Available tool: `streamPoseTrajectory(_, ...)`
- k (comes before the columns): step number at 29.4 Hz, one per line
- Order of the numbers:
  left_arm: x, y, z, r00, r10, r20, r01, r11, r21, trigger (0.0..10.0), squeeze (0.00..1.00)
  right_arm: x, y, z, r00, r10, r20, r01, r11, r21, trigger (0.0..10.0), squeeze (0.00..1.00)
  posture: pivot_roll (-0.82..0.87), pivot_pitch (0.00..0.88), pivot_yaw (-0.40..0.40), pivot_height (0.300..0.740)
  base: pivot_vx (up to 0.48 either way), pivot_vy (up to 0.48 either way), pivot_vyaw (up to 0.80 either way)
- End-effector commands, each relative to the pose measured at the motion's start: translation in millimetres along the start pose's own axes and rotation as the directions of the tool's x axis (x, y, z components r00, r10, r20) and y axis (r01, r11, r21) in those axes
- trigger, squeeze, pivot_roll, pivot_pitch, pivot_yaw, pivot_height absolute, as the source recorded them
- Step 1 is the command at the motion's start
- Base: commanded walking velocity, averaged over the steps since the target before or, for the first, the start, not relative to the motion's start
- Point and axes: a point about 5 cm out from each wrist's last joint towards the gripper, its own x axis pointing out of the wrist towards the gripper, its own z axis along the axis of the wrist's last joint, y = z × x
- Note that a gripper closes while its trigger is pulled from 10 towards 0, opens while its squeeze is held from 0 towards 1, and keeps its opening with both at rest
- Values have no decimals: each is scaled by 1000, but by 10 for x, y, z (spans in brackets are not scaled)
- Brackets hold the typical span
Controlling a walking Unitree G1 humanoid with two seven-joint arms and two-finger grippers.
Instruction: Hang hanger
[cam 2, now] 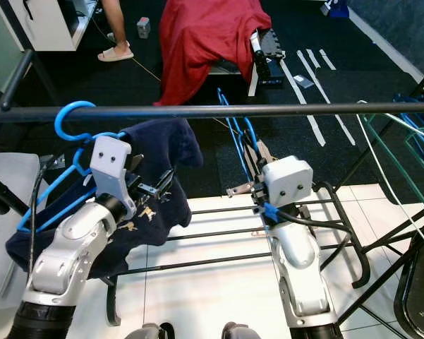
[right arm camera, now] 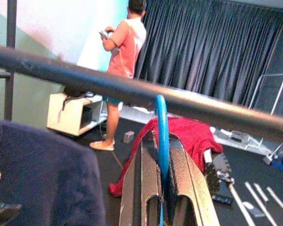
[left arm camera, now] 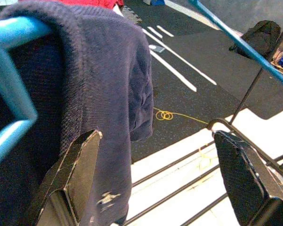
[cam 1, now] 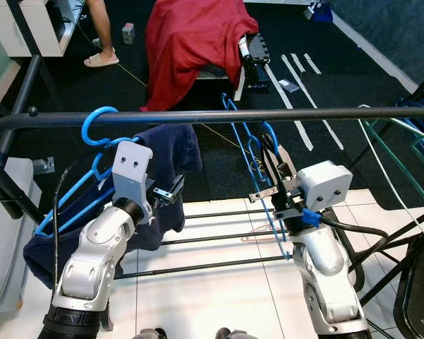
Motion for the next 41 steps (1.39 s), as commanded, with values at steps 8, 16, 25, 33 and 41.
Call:
streamPoseTrajectory(8, -41, -83, 116, 992, -109, 57, 107, 993, 43, 10000, 0, 164, -165, 122, 995, -48, 92, 52, 997, -48, 10000, 0, -45, 215, -54, 740, 0, 0, 0)
streamPoseTrajectory(16, -61, -139, 120, 985, -166, 48, 163, 984, 66, 10000, 0, 259, -235, 66, 994, -107, 14, 107, 994, 30, 10000, 0, -46, 222, -57, 740, 0, 0, 0)
streamPoseTrajectory(25, -75, -160, 125, 979, -202, 34, 198, 976, 94, 10000, 0, 502, -377, 81, 984, -153, -90, 163, 979, 126, 10000, 0, -45, 223, -59, 740, 0, 0, 0)
streamPoseTrajectory(33, -101, -173, 109, 970, -245, 11, 242, 964, 113, 10000, 0, 649, -333, 37, 975, -85, -206, 127, 971, 204, 10000, 0, -44, 223, -60, 740, 0, 0, 0)
streamPoseTrajectory(41, -131, -197, 81, 958, -285, -16, 285, 951, 119, 10000, 0, 730, -477, 84, 952, -183, -247, 242, 941, 235, 10000, 0, -44, 223, -60, 740, 0, 0, 0)
